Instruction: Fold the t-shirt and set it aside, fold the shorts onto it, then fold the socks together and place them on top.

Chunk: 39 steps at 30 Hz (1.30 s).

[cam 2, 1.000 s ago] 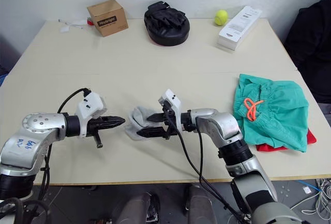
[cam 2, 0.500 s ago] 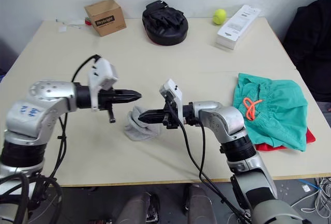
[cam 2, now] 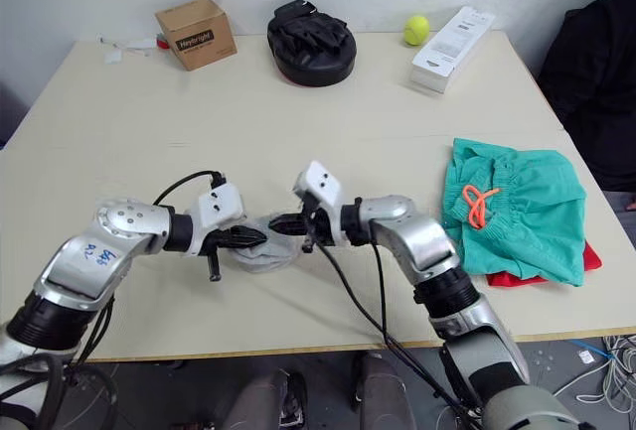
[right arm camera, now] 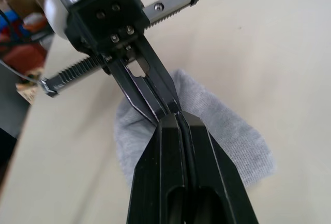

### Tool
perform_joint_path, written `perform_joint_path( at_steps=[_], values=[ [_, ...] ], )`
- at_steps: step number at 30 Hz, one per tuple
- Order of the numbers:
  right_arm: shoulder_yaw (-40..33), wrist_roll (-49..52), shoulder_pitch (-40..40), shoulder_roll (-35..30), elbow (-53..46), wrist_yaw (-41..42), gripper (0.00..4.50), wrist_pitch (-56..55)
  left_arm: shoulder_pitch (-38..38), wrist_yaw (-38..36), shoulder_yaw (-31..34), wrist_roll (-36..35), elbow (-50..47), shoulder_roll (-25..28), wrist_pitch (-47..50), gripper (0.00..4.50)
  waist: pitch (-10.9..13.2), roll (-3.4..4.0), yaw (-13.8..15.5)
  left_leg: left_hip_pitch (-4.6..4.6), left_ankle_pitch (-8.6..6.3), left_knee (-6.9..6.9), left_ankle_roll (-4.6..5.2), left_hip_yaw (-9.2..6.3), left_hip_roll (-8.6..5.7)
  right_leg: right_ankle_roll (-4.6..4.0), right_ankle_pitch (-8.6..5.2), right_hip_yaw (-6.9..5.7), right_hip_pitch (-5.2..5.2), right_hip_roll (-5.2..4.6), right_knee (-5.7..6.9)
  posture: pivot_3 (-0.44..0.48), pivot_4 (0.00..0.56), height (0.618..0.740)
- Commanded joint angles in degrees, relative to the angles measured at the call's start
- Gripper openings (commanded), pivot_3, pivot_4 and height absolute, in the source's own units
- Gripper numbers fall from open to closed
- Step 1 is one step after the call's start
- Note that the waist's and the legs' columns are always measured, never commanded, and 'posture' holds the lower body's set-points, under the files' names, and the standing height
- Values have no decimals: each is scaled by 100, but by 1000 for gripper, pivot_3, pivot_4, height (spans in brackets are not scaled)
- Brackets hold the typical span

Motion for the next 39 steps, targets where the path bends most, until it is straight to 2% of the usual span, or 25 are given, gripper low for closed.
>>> perform_joint_path(
  at_steps=[1,7,14,20,23,28,31,34,39],
  values=[
    [346,-589,-42,57,182,-50,40,-684,159,183,42,26,-166,-144,55,0,0,0,0,-1,0,5,0,1,0,0,0,1,-1,0,4,0,150,740],
    [583,-1478,-24,-222,716,-103,40,-1470,520,365,142,-1,-391,-245,188,0,-3,-4,0,10,2,9,0,5,-3,-1,-1,9,1,-5,14,0,150,740],
    [-16,-1333,-30,-878,730,260,40,-1522,886,421,314,58,-397,-158,56,0,-3,-6,18,28,3,9,-3,5,-4,-4,-2,12,18,-11,2,0,150,740],
    [-921,17,-191,-864,201,629,40,535,889,488,365,82,-336,-235,-28,0,-3,-5,-7,34,1,-3,-4,4,-2,-12,-6,11,14,-12,5,0,150,740],
    [-1109,581,-312,-841,261,718,592,1882,869,512,366,101,-273,-256,-75,0,-3,-5,5,35,2,-3,-4,3,-1,-14,-8,10,14,-12,11,0,150,740],
    [-1130,979,-518,-612,673,737,2306,2784,901,537,373,136,-150,-256,-196,0,-3,-5,2,35,0,-2,0,3,-1,-15,-8,10,13,-15,11,0,150,740],
    [-1438,1160,-836,-6,1504,395,3370,3208,1053,588,440,142,-245,-200,-197,0,-4,-5,-23,36,0,-2,0,4,-1,-16,-8,11,14,-15,14,0,150,740],
    [-1458,1142,-945,255,1835,308,4417,3275,1145,635,513,130,-298,-174,-182,0,-4,-5,-8,36,2,-3,-4,4,-2,-18,-9,11,9,-15,23,0,150,740],
    [-1152,915,-1028,632,2380,193,4468,3194,1256,680,606,129,-380,-146,-163,0,-6,-4,-42,36,1,-3,-6,6,-2,-18,-9,14,6,-15,30,0,150,740]
  ],
)
